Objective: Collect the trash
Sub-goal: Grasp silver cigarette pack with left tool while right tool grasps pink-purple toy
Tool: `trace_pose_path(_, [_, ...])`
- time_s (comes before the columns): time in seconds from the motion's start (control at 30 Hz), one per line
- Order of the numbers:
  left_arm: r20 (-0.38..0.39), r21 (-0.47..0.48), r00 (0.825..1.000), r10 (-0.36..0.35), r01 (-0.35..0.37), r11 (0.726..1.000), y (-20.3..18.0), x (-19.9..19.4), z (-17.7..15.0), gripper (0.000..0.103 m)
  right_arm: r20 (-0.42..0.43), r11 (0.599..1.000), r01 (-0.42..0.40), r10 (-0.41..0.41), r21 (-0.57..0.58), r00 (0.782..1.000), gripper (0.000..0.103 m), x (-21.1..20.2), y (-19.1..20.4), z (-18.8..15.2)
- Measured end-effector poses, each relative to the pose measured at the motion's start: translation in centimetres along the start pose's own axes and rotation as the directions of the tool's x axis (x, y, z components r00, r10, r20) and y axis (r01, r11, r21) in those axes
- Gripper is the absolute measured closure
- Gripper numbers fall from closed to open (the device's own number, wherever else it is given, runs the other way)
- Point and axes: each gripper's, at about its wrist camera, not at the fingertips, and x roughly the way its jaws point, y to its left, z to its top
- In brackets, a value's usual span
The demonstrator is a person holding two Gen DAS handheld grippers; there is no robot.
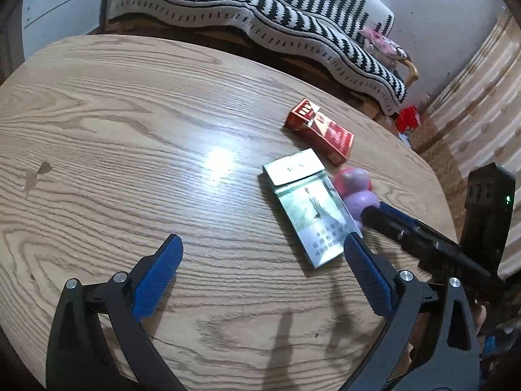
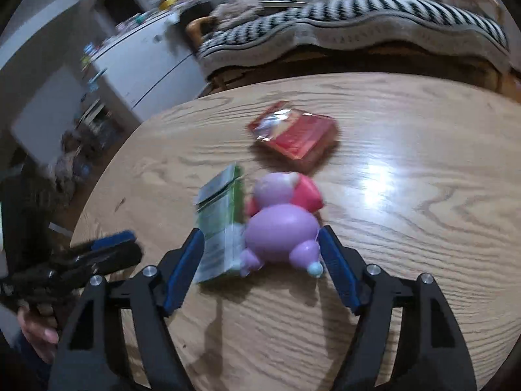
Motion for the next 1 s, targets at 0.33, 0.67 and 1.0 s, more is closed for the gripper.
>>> trace_pose_path(0.33, [0.02, 0.053, 0.997, 0.068, -0.069, 0.996, -0.9, 0.7, 0.8, 0.007, -0.034, 0.998, 0.069, -0.069, 0.012, 0.997, 0.047, 2.3, 0.6, 1.1])
trace_pose_path(0.67, [0.017, 0.066, 0.989, 0.15, -0.151, 0.986, -2.9, 2.9, 1.3, 0.007, 0.031, 0.991, 0.122, -0.123, 0.048, 0.992, 0.064, -0.8, 0.0, 0.0])
trace_pose_path(1.0, [0.009, 0.135, 0.929, 0.37, -0.368, 0.92, -6.3, 6.3, 0.6, 0.006, 0.028, 0.979, 0.204, -0.205, 0.027, 0.978, 0.064, -4.7, -1.0, -3.6])
